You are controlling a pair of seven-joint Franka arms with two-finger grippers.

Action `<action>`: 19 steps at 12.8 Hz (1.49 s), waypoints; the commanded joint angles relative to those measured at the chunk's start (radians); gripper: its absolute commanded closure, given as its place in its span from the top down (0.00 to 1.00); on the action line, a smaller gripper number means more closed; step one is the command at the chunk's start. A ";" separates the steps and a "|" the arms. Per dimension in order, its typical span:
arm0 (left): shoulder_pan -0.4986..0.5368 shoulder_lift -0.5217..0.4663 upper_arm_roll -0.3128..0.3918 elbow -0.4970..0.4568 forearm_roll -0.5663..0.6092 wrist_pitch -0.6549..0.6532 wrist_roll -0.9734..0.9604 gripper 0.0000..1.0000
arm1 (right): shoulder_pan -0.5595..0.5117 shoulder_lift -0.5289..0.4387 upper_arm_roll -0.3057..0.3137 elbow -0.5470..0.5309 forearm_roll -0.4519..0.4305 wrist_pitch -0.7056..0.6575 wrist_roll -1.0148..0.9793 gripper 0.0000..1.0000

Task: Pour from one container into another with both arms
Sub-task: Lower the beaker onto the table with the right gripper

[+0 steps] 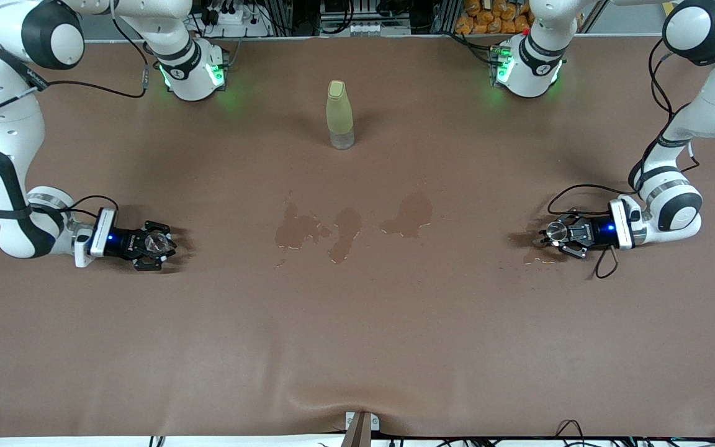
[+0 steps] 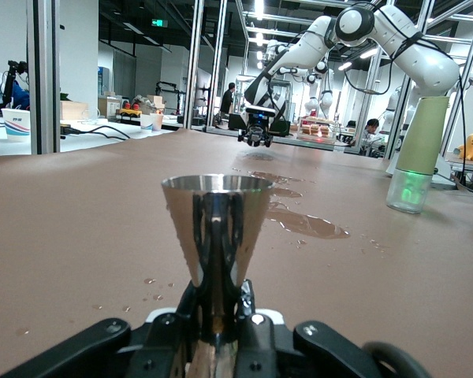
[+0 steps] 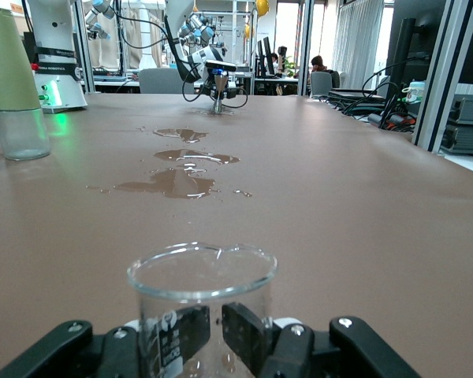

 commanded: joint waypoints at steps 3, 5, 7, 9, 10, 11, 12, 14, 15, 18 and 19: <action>0.004 -0.006 -0.003 0.008 0.016 -0.008 -0.028 0.00 | -0.012 0.056 0.013 0.036 -0.008 0.016 -0.070 0.00; 0.007 -0.004 -0.003 0.007 0.015 -0.014 -0.051 0.07 | -0.012 0.058 0.013 0.036 -0.010 0.042 -0.070 0.00; 0.007 -0.003 -0.003 0.008 0.015 -0.014 -0.052 0.11 | -0.012 0.058 0.013 0.036 -0.010 0.061 -0.069 0.16; 0.007 0.005 -0.003 0.008 0.013 -0.014 -0.051 0.14 | -0.015 0.058 0.013 0.036 -0.010 0.061 -0.058 0.49; 0.007 0.007 -0.003 0.011 0.013 -0.014 -0.051 0.14 | -0.016 0.058 0.011 0.036 -0.013 0.061 -0.053 0.56; 0.007 0.010 -0.003 0.019 0.013 -0.014 -0.052 0.15 | -0.019 0.056 0.009 0.037 -0.020 0.062 -0.038 0.56; 0.007 0.011 -0.003 0.020 0.013 -0.014 -0.051 0.17 | -0.019 0.055 -0.004 0.039 -0.024 0.061 -0.021 0.67; 0.007 0.011 -0.003 0.022 0.015 -0.014 -0.043 0.21 | -0.019 0.052 -0.038 0.056 -0.054 0.058 -0.018 0.75; 0.007 0.011 -0.003 0.022 0.015 -0.014 -0.043 0.22 | -0.019 0.050 -0.050 0.069 -0.068 0.055 -0.016 0.79; 0.012 0.022 -0.001 0.034 0.016 -0.015 -0.040 0.24 | -0.018 0.039 -0.101 0.102 -0.117 0.047 0.054 0.93; 0.024 0.025 -0.001 0.036 0.019 -0.018 -0.040 0.27 | -0.015 0.026 -0.121 0.106 -0.146 0.047 0.089 0.95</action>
